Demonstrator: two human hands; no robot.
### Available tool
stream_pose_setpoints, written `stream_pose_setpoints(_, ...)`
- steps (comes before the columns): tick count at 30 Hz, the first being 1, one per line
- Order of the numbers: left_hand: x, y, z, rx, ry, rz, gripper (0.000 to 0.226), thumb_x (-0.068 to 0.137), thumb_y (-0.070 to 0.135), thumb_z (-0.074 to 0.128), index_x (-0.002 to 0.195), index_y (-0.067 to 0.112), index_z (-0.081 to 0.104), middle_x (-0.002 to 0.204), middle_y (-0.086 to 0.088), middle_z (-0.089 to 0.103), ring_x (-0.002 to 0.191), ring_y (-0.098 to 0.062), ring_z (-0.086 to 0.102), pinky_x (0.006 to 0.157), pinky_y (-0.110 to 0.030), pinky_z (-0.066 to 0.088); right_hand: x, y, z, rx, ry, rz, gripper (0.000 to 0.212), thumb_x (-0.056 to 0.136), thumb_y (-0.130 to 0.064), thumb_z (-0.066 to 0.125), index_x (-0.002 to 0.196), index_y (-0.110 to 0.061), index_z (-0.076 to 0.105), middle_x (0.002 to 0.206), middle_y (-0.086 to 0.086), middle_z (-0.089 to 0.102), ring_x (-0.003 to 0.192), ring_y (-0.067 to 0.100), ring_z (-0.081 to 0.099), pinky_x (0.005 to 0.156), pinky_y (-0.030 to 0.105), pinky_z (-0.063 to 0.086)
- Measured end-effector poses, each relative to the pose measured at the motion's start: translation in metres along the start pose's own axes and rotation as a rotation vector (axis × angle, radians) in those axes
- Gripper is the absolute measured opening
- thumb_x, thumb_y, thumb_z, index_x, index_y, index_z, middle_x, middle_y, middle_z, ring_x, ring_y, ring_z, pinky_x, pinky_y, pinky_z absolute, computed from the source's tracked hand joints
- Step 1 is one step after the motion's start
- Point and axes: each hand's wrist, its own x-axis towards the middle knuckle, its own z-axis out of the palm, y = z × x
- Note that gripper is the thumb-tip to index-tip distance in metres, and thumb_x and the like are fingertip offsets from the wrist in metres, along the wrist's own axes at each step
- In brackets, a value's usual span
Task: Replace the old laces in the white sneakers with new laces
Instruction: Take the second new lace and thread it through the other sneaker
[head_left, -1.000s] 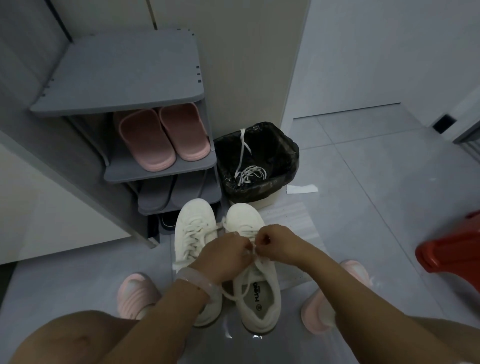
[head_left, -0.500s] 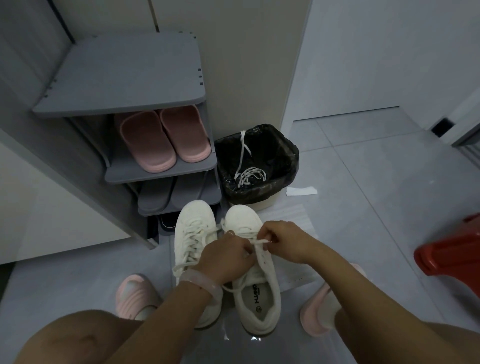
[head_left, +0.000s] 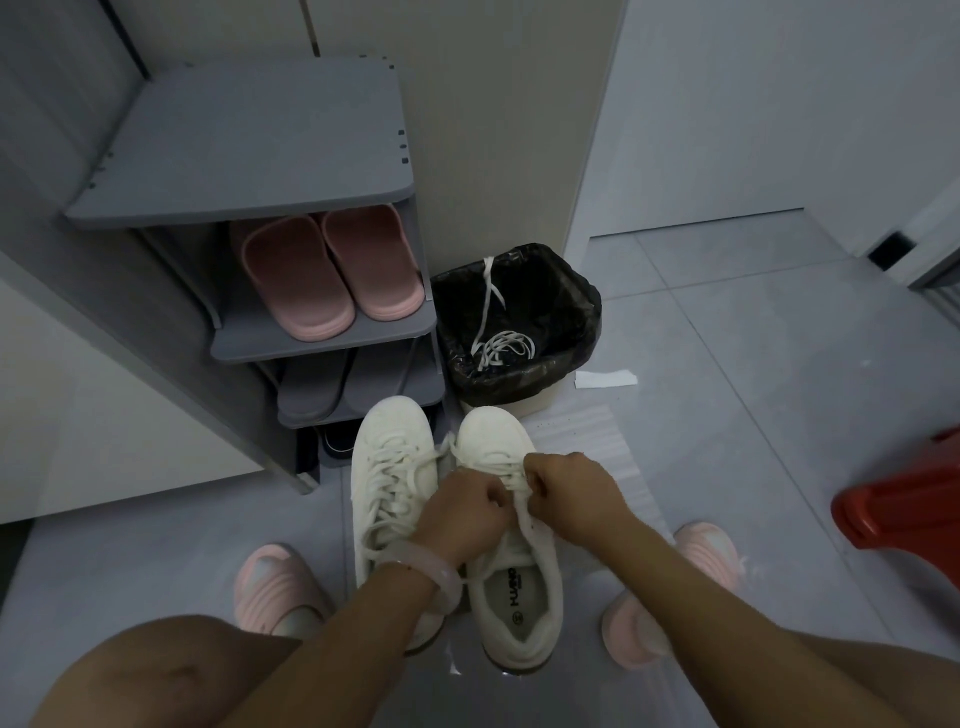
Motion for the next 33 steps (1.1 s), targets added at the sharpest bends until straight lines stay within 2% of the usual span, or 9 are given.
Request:
stream_pose_setpoints(3, 0.002, 0.001, -0.006, -0.168, -0.079, -0.049, 0.013, 0.086, 0.01, 0.058, 0.087, 0.004, 0.069, 0.074, 0.007, 0.057, 0.073, -0.007, 0.052, 0.063, -0.012, 0.039, 0.002, 0.014, -0.029, 0.279, -0.35, -0.017, 0.031, 0.084, -0.015, 0.061, 0.064, -0.025, 0.039, 0.066, -0.008, 0.046, 0.06, 0.007, 0.046, 0.055, 0.019, 0.037)
stream_pose_setpoints(6, 0.001, 0.002, -0.009, -0.24, -0.115, -0.086, 0.011, 0.087, 0.01, 0.057, 0.079, 0.013, 0.065, 0.07, 0.01, 0.055, 0.068, -0.001, 0.05, 0.061, -0.011, 0.039, -0.002, 0.015, -0.047, 0.569, -0.358, 0.099, 0.017, 0.083, -0.022, 0.068, 0.09, -0.022, 0.053, 0.079, -0.003, 0.056, 0.065, 0.011, 0.057, 0.055, 0.018, 0.049)
stream_pose_setpoints(9, 0.001, 0.004, -0.011, -0.258, -0.125, -0.105, 0.013, 0.089, 0.01, 0.055, 0.09, 0.008, 0.068, 0.074, 0.009, 0.055, 0.069, 0.0, 0.049, 0.062, -0.01, 0.039, -0.006, 0.004, -0.042, 0.634, -0.426, 0.088, 0.046, 0.081, -0.019, 0.069, 0.12, -0.024, 0.045, 0.09, -0.003, 0.05, 0.072, 0.01, 0.056, 0.058, 0.018, 0.052)
stream_pose_setpoints(11, 0.0, 0.008, -0.014, -0.248, -0.134, -0.12, 0.019, 0.09, 0.009, 0.053, 0.099, 0.002, 0.068, 0.079, 0.006, 0.056, 0.07, 0.0, 0.048, 0.061, -0.008, 0.038, -0.009, -0.003, -0.035, 0.575, -0.482, 0.047, 0.05, 0.082, -0.018, 0.068, 0.125, -0.024, 0.041, 0.091, -0.004, 0.049, 0.073, 0.008, 0.054, 0.062, 0.022, 0.056)
stream_pose_setpoints(16, 0.002, 0.011, -0.03, -0.198, -0.221, -0.163, 0.015, 0.091, 0.013, 0.054, 0.094, 0.007, 0.068, 0.07, 0.007, 0.053, 0.065, -0.003, 0.046, 0.054, -0.014, 0.038, -0.007, -0.004, -0.033, 0.604, -0.523, 0.087, 0.049, 0.084, -0.019, 0.067, 0.123, -0.023, 0.039, 0.089, 0.0, 0.05, 0.073, 0.011, 0.055, 0.062, 0.022, 0.056)
stream_pose_setpoints(20, 0.004, 0.008, -0.037, -0.179, -0.186, -0.167, 0.016, 0.091, 0.014, 0.055, 0.096, 0.005, 0.068, 0.066, 0.007, 0.051, 0.058, -0.003, 0.043, 0.046, -0.012, 0.035, -0.006, 0.004, -0.029, 0.79, -0.465, 0.141, 0.022, 0.089, -0.011, 0.06, 0.108, -0.013, 0.05, 0.084, 0.003, 0.057, 0.071, 0.015, 0.061, 0.071, 0.03, 0.059)
stream_pose_setpoints(22, 0.005, 0.006, -0.035, -0.16, -0.175, -0.129, 0.019, 0.091, 0.013, 0.056, 0.099, 0.0, 0.068, 0.065, 0.008, 0.051, 0.058, -0.001, 0.043, 0.043, -0.006, 0.034, -0.006, 0.01, -0.027, 0.775, -0.424, 0.117, 0.013, 0.089, -0.004, 0.057, 0.1, -0.012, 0.055, 0.083, 0.002, 0.059, 0.069, 0.012, 0.062, 0.068, 0.025, 0.058)
stream_pose_setpoints(25, 0.004, 0.004, -0.03, -0.121, -0.175, -0.108, 0.018, 0.089, 0.013, 0.058, 0.097, 0.0, 0.068, 0.065, 0.009, 0.051, 0.06, 0.0, 0.045, 0.052, -0.012, 0.035, -0.005, 0.011, -0.02, 0.688, -0.358, 0.055, 0.017, 0.088, 0.001, 0.055, 0.087, -0.016, 0.056, 0.079, -0.003, 0.058, 0.064, 0.008, 0.06, 0.061, 0.018, 0.054)
stream_pose_setpoints(33, 0.004, 0.0, -0.026, -0.083, -0.182, -0.097, 0.019, 0.09, 0.015, 0.056, 0.093, 0.001, 0.068, 0.065, 0.006, 0.053, 0.06, -0.002, 0.046, 0.054, -0.016, 0.035, -0.003, 0.004, -0.014, 0.582, -0.157, -0.054, 0.02, 0.087, -0.006, 0.058, 0.076, -0.02, 0.052, 0.067, -0.005, 0.057, 0.057, 0.007, 0.058, 0.061, 0.023, 0.053)
